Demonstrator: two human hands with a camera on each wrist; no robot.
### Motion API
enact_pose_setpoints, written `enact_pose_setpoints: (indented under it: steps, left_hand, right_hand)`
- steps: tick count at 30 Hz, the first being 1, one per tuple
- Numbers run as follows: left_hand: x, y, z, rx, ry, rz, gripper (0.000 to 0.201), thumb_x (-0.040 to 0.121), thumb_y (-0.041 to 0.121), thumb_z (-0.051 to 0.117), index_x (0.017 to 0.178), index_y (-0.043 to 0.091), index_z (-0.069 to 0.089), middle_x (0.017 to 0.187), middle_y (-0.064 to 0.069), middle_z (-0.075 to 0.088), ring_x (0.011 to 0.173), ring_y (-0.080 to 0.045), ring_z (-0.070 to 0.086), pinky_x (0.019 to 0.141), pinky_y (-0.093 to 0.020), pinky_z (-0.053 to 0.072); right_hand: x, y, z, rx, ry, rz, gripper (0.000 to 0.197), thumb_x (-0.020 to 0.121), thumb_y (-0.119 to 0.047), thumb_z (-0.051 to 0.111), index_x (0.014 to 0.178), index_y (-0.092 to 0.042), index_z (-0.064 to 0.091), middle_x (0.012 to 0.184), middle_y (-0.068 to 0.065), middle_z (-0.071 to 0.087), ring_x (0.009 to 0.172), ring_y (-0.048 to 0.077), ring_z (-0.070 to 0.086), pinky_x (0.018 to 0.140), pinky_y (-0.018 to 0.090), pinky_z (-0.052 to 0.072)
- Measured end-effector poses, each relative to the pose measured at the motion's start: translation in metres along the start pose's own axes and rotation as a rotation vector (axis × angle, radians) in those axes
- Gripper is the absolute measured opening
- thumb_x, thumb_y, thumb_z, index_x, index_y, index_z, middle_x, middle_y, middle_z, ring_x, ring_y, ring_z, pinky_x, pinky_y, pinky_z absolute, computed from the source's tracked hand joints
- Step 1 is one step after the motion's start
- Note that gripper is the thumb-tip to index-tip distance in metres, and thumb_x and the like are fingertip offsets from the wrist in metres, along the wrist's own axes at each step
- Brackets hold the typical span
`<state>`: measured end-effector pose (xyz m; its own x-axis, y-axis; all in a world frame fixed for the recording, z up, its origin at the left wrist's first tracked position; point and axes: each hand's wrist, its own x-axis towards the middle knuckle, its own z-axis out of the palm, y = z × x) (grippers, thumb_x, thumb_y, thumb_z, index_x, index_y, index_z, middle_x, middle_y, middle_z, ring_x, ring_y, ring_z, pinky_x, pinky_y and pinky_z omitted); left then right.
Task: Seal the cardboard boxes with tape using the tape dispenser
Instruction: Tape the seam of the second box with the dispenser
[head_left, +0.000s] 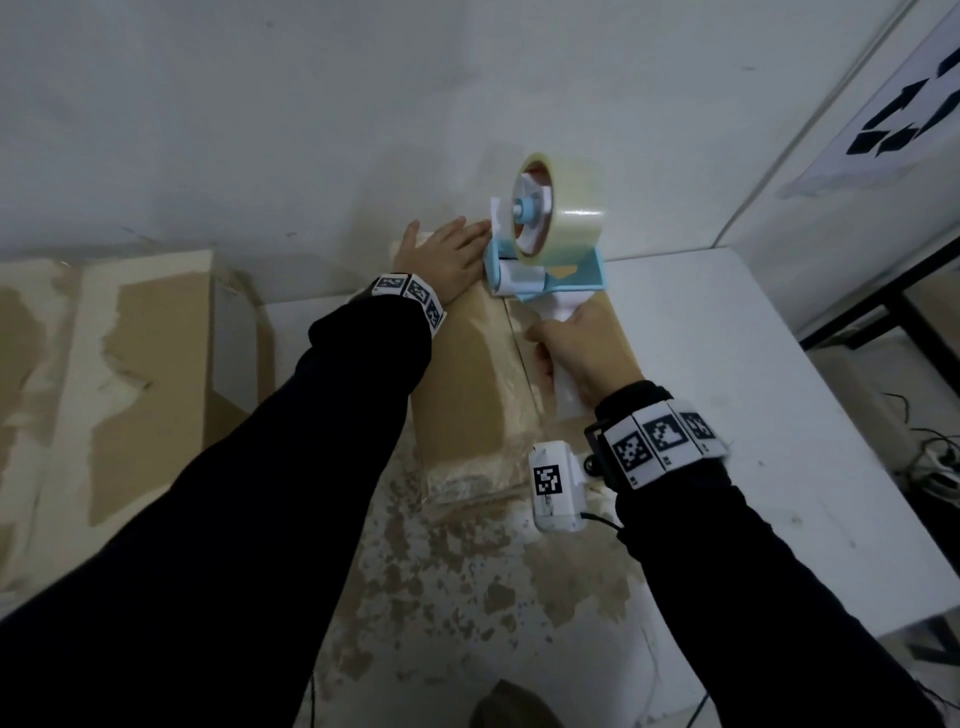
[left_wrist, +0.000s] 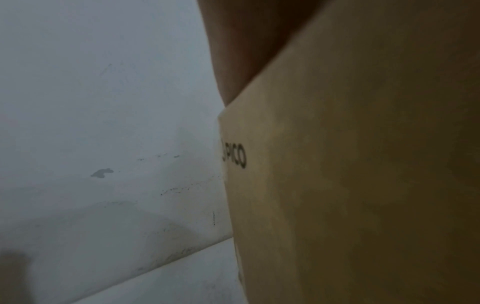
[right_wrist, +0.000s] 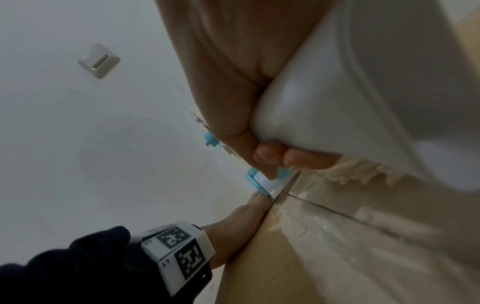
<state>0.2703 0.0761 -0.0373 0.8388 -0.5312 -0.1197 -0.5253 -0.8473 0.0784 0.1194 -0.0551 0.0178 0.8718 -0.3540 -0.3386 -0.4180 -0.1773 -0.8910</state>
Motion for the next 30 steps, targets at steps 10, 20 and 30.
enact_pose_setpoints:
  steps: [10,20,30]
  left_hand:
    - [0.001,0.004,-0.006,0.025,-0.054,-0.015,0.048,0.1,0.037,0.018,0.147,0.028,0.015,0.157,0.011,0.007,0.145,-0.013,0.005,0.111,-0.06,0.005]
    - [-0.014,0.016,-0.009,0.045,-0.033,-0.043,0.048,0.101,0.037,0.012,0.148,0.034,0.003,0.158,0.011,-0.003,0.146,-0.017,-0.004,0.111,-0.062,0.001]
    - [-0.074,0.044,0.007,-0.004,-0.049,0.271,0.049,0.101,0.028,0.016,0.147,0.013,0.023,0.157,-0.003,0.015,0.146,-0.018,0.006,0.114,-0.04,0.01]
  right_hand:
    - [-0.026,0.02,-0.008,-0.071,0.035,-0.056,0.03,0.076,-0.003,0.055,0.051,-0.014,0.043,0.041,0.003,0.043,0.034,0.018,0.04,0.042,0.024,0.035]
    - [-0.061,0.051,-0.022,0.021,0.06,-0.004,0.024,0.072,0.003,0.056,0.053,-0.009,0.045,0.043,0.008,0.041,0.036,0.019,0.039,0.046,0.029,0.037]
    - [-0.065,0.049,-0.022,0.06,0.078,0.001,0.028,0.074,0.003,0.057,0.053,-0.01,0.044,0.044,0.009,0.043,0.036,0.02,0.038,0.045,0.028,0.036]
